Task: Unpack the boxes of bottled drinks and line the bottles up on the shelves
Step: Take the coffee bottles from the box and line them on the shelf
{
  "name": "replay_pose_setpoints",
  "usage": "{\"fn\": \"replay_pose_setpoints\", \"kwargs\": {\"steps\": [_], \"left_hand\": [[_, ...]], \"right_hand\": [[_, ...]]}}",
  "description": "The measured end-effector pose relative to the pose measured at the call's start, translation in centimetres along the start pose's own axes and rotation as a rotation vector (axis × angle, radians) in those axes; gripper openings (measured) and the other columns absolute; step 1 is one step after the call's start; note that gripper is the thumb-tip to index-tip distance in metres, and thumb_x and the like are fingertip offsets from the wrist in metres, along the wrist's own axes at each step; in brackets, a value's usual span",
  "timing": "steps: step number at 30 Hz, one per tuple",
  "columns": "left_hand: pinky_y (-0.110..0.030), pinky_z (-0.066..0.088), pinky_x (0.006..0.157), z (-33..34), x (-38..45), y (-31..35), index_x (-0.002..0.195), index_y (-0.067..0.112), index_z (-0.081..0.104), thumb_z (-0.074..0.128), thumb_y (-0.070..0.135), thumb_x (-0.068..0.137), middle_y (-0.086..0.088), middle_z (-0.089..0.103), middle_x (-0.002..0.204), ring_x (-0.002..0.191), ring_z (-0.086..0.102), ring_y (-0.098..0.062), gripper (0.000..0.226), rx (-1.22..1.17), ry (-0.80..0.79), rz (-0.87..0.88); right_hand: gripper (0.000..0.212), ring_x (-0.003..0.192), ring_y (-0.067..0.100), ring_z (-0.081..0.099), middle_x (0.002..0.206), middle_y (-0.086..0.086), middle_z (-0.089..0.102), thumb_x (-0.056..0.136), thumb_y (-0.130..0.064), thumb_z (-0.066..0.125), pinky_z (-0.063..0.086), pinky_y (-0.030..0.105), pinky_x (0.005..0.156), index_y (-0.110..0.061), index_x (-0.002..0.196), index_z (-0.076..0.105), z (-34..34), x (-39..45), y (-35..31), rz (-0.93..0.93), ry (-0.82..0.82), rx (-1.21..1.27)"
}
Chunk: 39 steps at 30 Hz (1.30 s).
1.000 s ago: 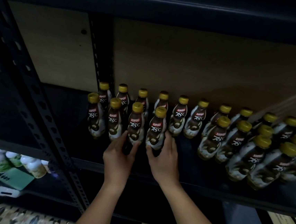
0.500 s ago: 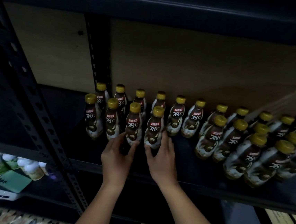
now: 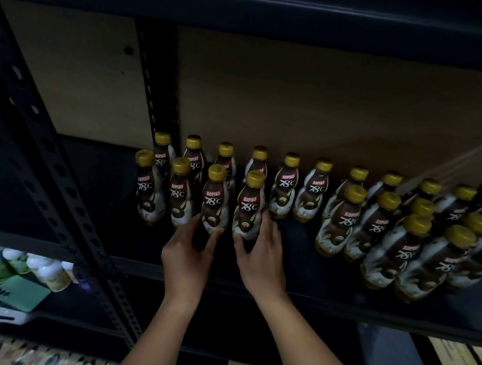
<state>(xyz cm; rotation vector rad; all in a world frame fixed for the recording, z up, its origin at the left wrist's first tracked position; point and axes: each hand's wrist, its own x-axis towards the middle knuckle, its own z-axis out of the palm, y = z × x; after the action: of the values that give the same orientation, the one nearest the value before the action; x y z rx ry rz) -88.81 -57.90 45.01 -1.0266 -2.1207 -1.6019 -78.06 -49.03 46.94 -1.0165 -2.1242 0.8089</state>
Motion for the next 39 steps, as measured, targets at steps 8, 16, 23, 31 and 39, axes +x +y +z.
{"fn": "replay_pose_setpoints", "kwargs": {"steps": [8, 16, 23, 31, 39], "left_hand": [[-0.035, 0.059, 0.080, -0.6, -0.8, 0.5, 0.111, 0.011, 0.069, 0.082, 0.025, 0.086, 0.001, 0.069, 0.096, 0.086, 0.069, -0.014, 0.031, -0.065, 0.106, -0.110], [-0.011, 0.047, 0.068, 3.8, -4.7, 6.2, 0.096, 0.021, 0.066, 0.078, 0.025, 0.087, 0.011, 0.064, 0.072, 0.071, 0.065, -0.005, 0.015, -0.209, -0.175, -0.071], [-0.005, 0.041, 0.093, 11.6, -5.8, 11.8, 0.130, 0.022, 0.056, 0.083, 0.034, 0.084, 0.011, 0.061, 0.116, 0.108, 0.055, 0.005, 0.055, -0.246, -0.423, -0.088], [-0.006, 0.036, 0.105, 14.2, -5.4, 14.3, 0.147, 0.023, 0.041, 0.079, 0.025, 0.089, 0.008, 0.049, 0.143, 0.134, 0.044, 0.005, 0.069, -0.372, -0.438, -0.020], [-0.002, 0.033, 0.102, 14.3, -5.8, 14.2, 0.150, 0.020, 0.041, 0.070, 0.018, 0.096, 0.011, 0.049, 0.140, 0.130, 0.042, 0.014, 0.061, -0.284, -0.399, -0.020]], "right_hand": [[0.081, 0.126, 0.008, 0.048, 0.143, -0.004, 0.042, 0.092, -0.029, 0.072, 0.046, 0.025, 0.106, -0.029, 0.157, 0.024, -2.8, -1.4, 2.0, 0.060, 0.039, 0.130], [0.037, 0.092, 0.003, 0.052, 0.111, -0.005, 0.049, 0.087, -0.005, 0.074, 0.050, 0.020, 0.086, -0.015, 0.120, 0.062, -10.4, -4.2, 8.1, -0.171, 0.414, -0.068], [0.065, 0.132, 0.031, 0.033, 0.136, 0.019, 0.032, 0.076, -0.005, 0.082, 0.034, 0.045, 0.114, -0.014, 0.129, 0.046, -15.2, -3.9, 11.0, -0.318, 0.727, -0.210], [0.076, 0.149, 0.038, 0.021, 0.159, 0.021, 0.031, 0.082, -0.025, 0.079, 0.007, 0.050, 0.118, -0.024, 0.142, 0.033, -16.5, -3.0, 11.6, -0.280, 0.658, -0.535], [0.063, 0.150, 0.029, 0.023, 0.154, 0.012, 0.041, 0.086, -0.027, 0.076, 0.013, 0.056, 0.117, -0.026, 0.140, 0.042, -16.3, -2.6, 12.4, -0.248, 0.667, -0.551]]}}
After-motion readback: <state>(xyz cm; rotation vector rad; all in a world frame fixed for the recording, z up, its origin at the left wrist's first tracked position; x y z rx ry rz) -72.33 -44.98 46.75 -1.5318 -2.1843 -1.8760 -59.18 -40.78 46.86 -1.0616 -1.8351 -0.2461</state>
